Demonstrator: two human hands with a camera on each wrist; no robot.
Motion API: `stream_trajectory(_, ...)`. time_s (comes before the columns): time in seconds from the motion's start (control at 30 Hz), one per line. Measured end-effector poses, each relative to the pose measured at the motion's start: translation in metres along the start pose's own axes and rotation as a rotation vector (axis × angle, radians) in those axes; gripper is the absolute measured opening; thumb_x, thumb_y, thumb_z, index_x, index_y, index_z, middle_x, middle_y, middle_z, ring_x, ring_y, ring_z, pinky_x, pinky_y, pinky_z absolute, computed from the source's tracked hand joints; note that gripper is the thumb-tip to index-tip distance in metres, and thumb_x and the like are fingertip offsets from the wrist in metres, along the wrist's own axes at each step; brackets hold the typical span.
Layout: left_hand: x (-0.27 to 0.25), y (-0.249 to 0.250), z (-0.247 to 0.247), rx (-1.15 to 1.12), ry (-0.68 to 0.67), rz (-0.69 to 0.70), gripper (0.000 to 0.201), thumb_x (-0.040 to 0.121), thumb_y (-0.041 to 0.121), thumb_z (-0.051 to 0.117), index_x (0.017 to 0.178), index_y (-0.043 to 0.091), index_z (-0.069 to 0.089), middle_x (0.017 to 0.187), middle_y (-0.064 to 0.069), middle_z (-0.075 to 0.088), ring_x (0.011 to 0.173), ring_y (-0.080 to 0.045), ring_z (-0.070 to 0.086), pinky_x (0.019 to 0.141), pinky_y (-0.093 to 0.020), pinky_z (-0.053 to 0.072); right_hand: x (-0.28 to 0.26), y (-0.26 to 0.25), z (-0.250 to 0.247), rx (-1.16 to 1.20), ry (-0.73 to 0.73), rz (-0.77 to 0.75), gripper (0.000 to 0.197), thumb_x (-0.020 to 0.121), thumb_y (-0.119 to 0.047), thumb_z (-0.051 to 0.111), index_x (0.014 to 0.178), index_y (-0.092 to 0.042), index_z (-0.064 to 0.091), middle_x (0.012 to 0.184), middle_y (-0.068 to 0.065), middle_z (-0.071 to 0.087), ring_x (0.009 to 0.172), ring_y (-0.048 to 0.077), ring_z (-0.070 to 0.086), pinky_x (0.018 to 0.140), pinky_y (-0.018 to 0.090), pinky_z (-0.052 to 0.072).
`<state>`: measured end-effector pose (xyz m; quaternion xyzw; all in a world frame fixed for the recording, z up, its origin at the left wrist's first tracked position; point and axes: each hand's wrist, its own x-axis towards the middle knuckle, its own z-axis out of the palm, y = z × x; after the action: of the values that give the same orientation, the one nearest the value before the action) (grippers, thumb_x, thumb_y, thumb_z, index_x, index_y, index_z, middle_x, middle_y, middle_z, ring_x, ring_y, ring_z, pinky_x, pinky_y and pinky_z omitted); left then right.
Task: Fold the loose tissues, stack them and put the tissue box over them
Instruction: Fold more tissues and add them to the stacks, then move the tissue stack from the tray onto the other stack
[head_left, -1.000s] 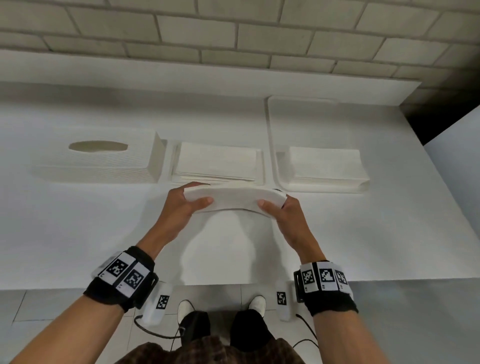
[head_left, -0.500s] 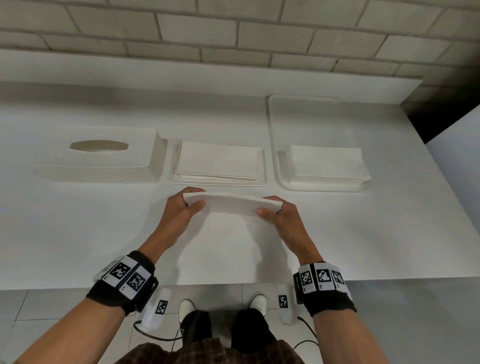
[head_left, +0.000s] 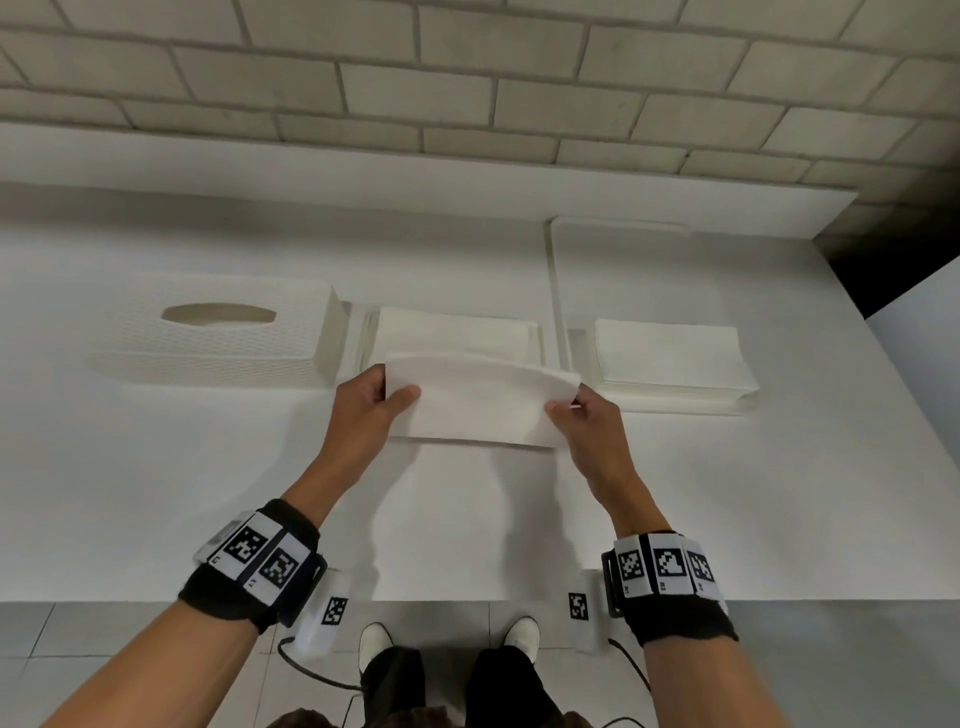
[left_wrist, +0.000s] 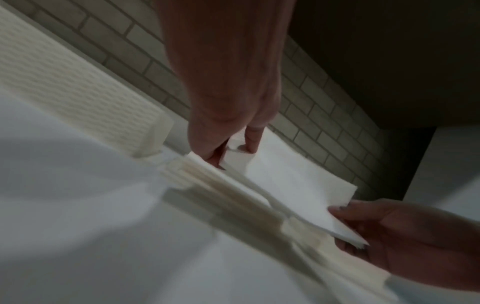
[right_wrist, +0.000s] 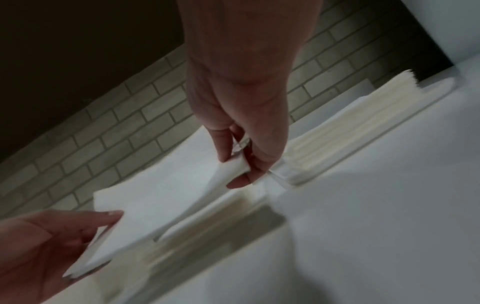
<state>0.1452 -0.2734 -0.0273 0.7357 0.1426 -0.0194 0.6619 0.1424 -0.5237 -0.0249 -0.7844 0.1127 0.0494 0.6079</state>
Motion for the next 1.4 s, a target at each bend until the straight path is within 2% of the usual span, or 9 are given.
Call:
stream_trajectory(0.17, 0.052, 0.042, 0.009, 0.027, 0.178, 0.029, 0.021, 0.082, 0.000, 0.070, 0.100, 0.008, 0.065, 0.095, -0.004, 0.067, 0.084, -0.018, 0.063, 0.075, -0.023, 0.050, 0.048, -0.043, 0.016, 0.025, 0.113, 0.000, 0.034, 0.086, -0.006, 0.067, 0.118, -0.012, 0.057, 0.094, 0.003, 0.068, 0.084, 0.018, 0.067, 0.080, 0.030, 0.056)
stream_trajectory(0.37, 0.092, 0.041, 0.010, 0.249, 0.234, -0.034, 0.017, 0.078, 0.003, 0.071, 0.094, 0.008, 0.067, 0.090, -0.006, 0.067, 0.083, -0.022, 0.062, 0.079, -0.034, 0.053, 0.085, -0.052, 0.038, -0.120, 0.144, 0.088, 0.039, 0.085, -0.006, 0.065, 0.123, -0.007, 0.056, 0.099, 0.008, 0.067, 0.079, 0.017, 0.059, 0.046, 0.008, 0.041)
stream_trajectory(0.6, 0.112, 0.020, 0.011, 0.331, 0.258, -0.104, 0.047, 0.076, 0.008, 0.075, 0.121, 0.001, 0.063, 0.112, -0.010, 0.068, 0.103, -0.025, 0.065, 0.091, -0.033, 0.052, 0.096, -0.040, 0.047, -0.192, 0.131, 0.140, 0.038, 0.088, -0.004, 0.063, 0.125, -0.007, 0.055, 0.101, 0.007, 0.061, 0.071, 0.012, 0.054, 0.062, 0.021, 0.047)
stream_trajectory(0.73, 0.111, 0.014, 0.014, 0.429, 0.229, -0.076, 0.025, 0.079, 0.006, 0.071, 0.103, 0.001, 0.067, 0.091, -0.012, 0.066, 0.083, -0.026, 0.061, 0.070, -0.028, 0.046, 0.103, -0.029, 0.050, -0.289, 0.129, 0.139, 0.039, 0.089, -0.005, 0.060, 0.128, -0.006, 0.055, 0.104, 0.007, 0.061, 0.078, 0.013, 0.052, 0.064, 0.016, 0.043)
stream_trajectory(0.83, 0.109, 0.010, 0.016, 0.600, 0.254, -0.011, 0.016, 0.078, 0.010, 0.072, 0.089, -0.001, 0.066, 0.085, -0.012, 0.054, 0.085, -0.032, 0.058, 0.065, -0.031, 0.043, 0.110, -0.016, 0.058, -0.361, 0.138, 0.119, 0.016, 0.087, -0.004, 0.056, 0.089, -0.017, 0.064, 0.089, 0.006, 0.051, 0.068, 0.014, 0.045, 0.071, 0.023, 0.037)
stream_trajectory(0.9, 0.108, 0.007, 0.016, 0.706, 0.267, 0.014, 0.023, 0.078, 0.014, 0.072, 0.092, -0.003, 0.065, 0.084, -0.011, 0.050, 0.094, -0.033, 0.057, 0.074, -0.036, 0.045, 0.116, -0.006, 0.064, -0.427, 0.140, 0.125, 0.037, 0.088, -0.004, 0.053, 0.066, -0.031, 0.039, 0.091, 0.001, 0.037, 0.063, 0.015, 0.036, 0.070, 0.026, 0.034)
stream_trajectory(1.07, 0.110, 0.005, 0.017, 0.838, 0.199, -0.056, 0.036, 0.085, 0.026, 0.064, 0.109, 0.000, 0.061, 0.101, -0.021, 0.066, 0.092, -0.034, 0.061, 0.068, -0.030, 0.036, 0.120, -0.001, 0.069, -0.512, 0.119, 0.152, 0.032, 0.092, -0.012, 0.051, 0.119, 0.002, 0.060, 0.100, 0.009, 0.048, 0.086, 0.022, 0.051, 0.075, 0.027, 0.037)
stream_trajectory(1.23, 0.106, 0.017, 0.017, 0.934, 0.181, -0.090, 0.047, 0.087, 0.032, 0.060, 0.123, 0.002, 0.055, 0.121, -0.022, 0.060, 0.112, -0.037, 0.054, 0.094, -0.038, 0.040, 0.118, -0.008, 0.060, -0.471, 0.139, 0.128, 0.027, 0.093, -0.017, 0.052, 0.068, -0.025, 0.047, 0.096, 0.010, 0.045, 0.080, 0.024, 0.048, 0.073, 0.028, 0.042)
stream_trajectory(1.4, 0.091, 0.060, 0.052, 0.662, 0.241, 0.121, 0.047, 0.093, 0.019, 0.057, 0.138, 0.006, 0.049, 0.136, -0.019, 0.049, 0.124, -0.035, 0.046, 0.104, -0.037, 0.034, 0.098, -0.044, 0.004, -0.323, 0.304, -0.041, 0.030, 0.096, -0.017, 0.054, 0.121, -0.004, 0.064, 0.118, 0.013, 0.060, 0.105, 0.023, 0.061, 0.081, 0.016, 0.037)
